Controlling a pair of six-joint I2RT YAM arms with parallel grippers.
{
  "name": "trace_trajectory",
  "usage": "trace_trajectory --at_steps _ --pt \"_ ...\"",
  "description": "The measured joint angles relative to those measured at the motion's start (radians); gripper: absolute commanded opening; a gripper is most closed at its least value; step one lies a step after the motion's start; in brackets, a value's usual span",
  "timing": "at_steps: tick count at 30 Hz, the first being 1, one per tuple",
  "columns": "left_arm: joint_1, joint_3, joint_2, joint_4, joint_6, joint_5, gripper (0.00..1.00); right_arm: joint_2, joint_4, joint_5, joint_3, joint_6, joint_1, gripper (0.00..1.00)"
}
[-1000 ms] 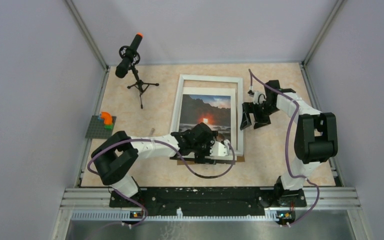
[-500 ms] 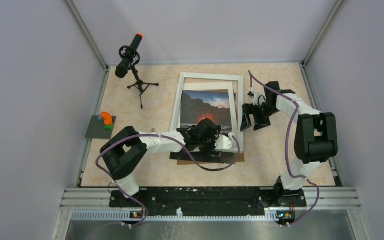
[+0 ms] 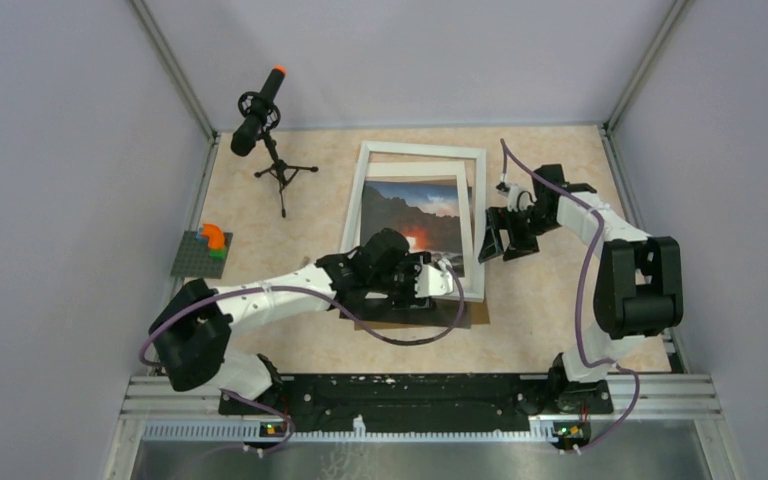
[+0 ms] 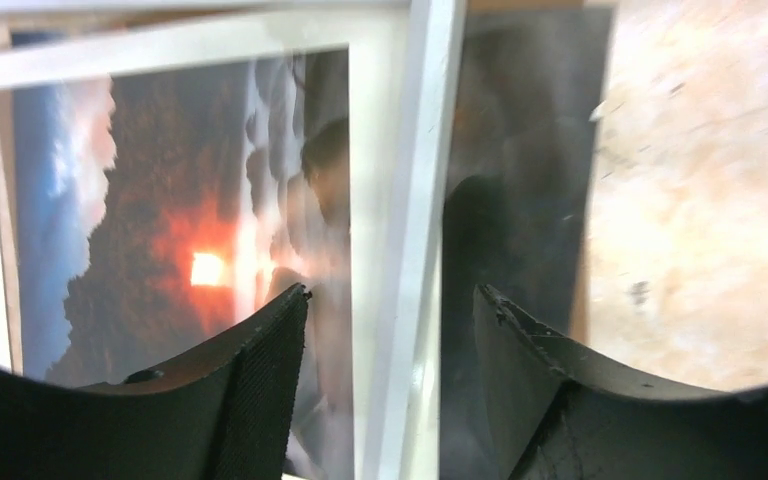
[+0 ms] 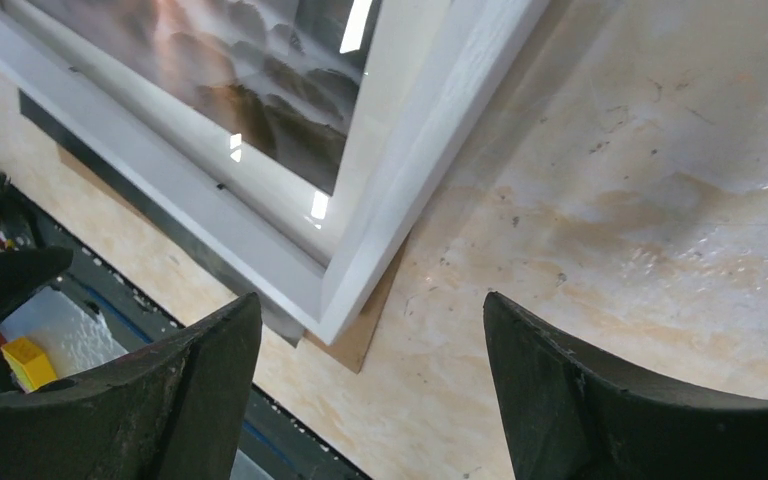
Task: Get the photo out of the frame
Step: Adjust the photo frame at the center of the board, then pick up the photo from the photo frame.
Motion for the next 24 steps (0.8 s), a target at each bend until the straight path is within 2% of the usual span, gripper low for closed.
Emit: trace_trajectory --at_steps 4,8,14,17,20,24 --pt "-0.075 -0.016 -0.032 0.001 -0.039 0.038 0.54 -0.040 0.008 -0.033 -0.014 0.000 -0.001 0.77" --pt "-0.136 -0.033 0.000 -0.025 -0.070 0.038 0.53 -0.077 0.022 -0.079 -0.058 0.000 -0.003 0.76" --pt "-0.122 -0.166 -0.116 -0.083 -0.069 -0.020 0.54 -0.164 0.019 -0.146 -0.130 -0.018 -0.003 0.73" --pt "-0.131 -0.175 -0.136 -0.080 -0.051 -0.031 0.55 -0.178 0.022 -0.161 -0.150 -0.018 -0.003 0.71" --pt "-0.172 -0.164 -0.097 -0.050 -0.050 -0.055 0.55 -0.177 0.035 -0.172 -0.161 -0.014 -0.003 0.69" --pt "-0.243 -0.115 0.036 0.003 -0.057 -0.092 0.53 -0.174 0.045 -0.188 -0.161 -0.004 -0.003 0.68"
